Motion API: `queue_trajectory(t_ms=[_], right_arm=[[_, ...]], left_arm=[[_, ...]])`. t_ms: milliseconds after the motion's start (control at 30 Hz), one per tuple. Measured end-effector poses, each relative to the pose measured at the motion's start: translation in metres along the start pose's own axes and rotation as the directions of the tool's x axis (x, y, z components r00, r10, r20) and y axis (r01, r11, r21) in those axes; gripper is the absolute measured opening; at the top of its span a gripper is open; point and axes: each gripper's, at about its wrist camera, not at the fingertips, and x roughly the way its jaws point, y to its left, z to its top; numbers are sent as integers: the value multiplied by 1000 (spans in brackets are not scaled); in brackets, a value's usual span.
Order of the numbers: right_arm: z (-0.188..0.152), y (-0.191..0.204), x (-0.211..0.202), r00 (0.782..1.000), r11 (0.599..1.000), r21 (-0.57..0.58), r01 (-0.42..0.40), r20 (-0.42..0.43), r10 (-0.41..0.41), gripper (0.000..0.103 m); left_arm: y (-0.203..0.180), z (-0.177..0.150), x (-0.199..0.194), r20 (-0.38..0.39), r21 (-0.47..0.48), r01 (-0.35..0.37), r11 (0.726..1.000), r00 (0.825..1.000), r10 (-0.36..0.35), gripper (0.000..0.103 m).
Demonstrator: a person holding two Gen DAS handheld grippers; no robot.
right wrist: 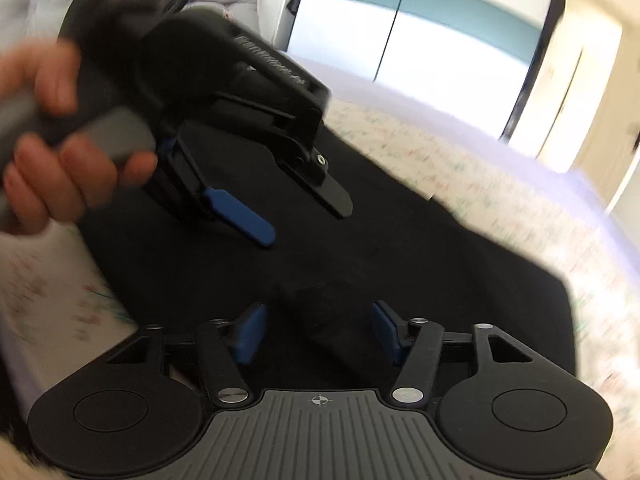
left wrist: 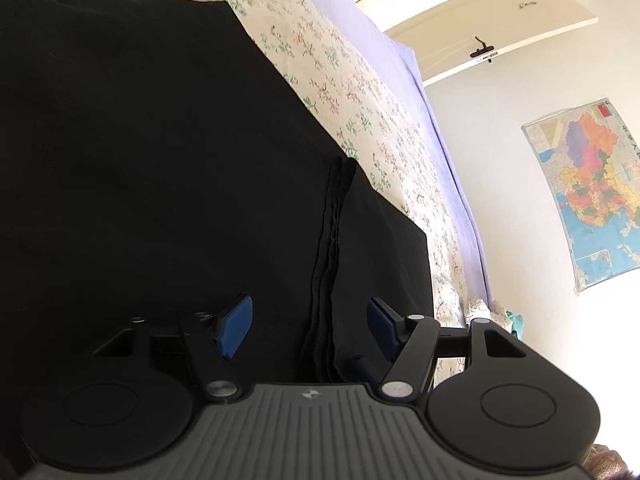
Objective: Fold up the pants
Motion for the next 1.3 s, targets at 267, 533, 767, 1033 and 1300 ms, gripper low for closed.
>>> queue_trajectory(t_ms=[267, 533, 767, 1033, 1300], right_arm=[[10, -5, -28, 995, 998, 40, 42, 85, -45, 1], [23, -9, -48, 994, 997, 80, 3, 108, -12, 1], [44, 7, -35, 987, 986, 139, -97, 143, 76, 1], [96, 68, -11, 941, 953, 103, -284, 219, 257, 1], [131, 126, 19, 875, 882, 116, -457, 234, 423, 1]], left_arm=[[-9, 13, 17, -56, -18, 38, 999, 998, -39, 103], [-18, 30, 16, 12, 26, -14, 1000, 1000, 14, 52], [-23, 47, -52, 162, 172, -250, 953, 961, 223, 52], [22, 78, -151, 332, 190, -475, 859, 855, 399, 52], [87, 91, -226, 431, 52, -553, 831, 764, 481, 52]])
